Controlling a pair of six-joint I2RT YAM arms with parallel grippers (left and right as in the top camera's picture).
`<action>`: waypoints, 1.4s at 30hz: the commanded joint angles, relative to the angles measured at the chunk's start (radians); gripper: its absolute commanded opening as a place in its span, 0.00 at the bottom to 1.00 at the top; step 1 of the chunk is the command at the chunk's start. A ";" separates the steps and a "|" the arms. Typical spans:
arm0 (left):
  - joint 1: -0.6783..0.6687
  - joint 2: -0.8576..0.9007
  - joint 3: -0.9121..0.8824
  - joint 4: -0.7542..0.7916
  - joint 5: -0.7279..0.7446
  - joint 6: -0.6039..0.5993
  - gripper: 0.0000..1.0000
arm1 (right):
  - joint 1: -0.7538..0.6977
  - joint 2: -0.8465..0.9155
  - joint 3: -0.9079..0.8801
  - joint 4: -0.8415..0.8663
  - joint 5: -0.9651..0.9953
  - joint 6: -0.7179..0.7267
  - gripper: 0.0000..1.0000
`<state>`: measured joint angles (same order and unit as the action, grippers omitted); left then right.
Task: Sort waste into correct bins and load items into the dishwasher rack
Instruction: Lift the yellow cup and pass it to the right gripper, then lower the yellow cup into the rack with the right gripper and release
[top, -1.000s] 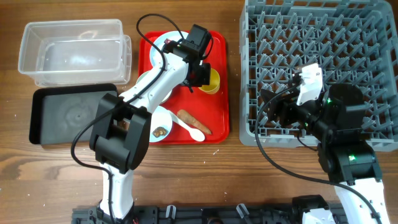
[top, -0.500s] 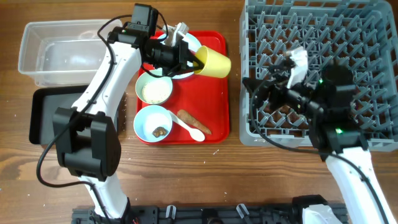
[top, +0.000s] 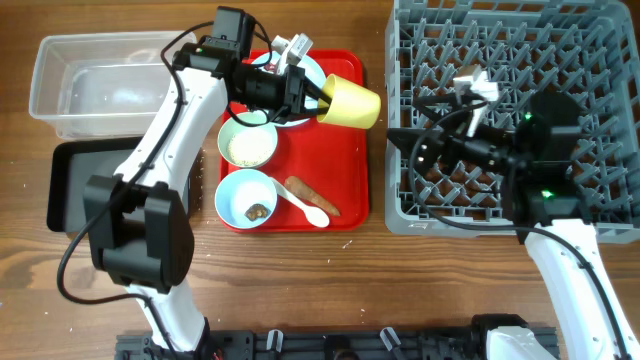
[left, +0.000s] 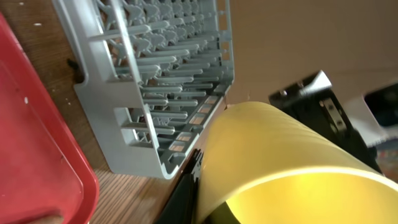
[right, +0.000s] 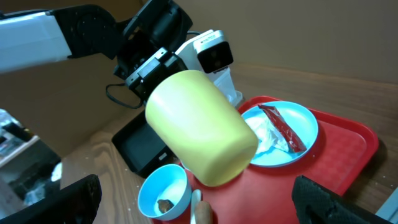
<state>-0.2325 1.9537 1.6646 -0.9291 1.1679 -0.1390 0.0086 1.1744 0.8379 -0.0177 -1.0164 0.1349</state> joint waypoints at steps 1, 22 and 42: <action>0.002 -0.082 -0.002 -0.027 0.036 0.111 0.04 | -0.042 0.006 0.016 0.006 -0.143 0.008 1.00; -0.005 -0.093 -0.002 -0.003 0.315 0.214 0.04 | 0.013 0.029 0.015 0.206 -0.323 0.159 0.98; -0.067 -0.093 -0.002 -0.009 0.301 0.213 0.04 | 0.105 0.214 0.015 0.628 -0.241 0.366 0.51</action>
<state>-0.2928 1.8847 1.6638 -0.9352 1.4258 0.0528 0.1123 1.3766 0.8406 0.6079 -1.2758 0.5053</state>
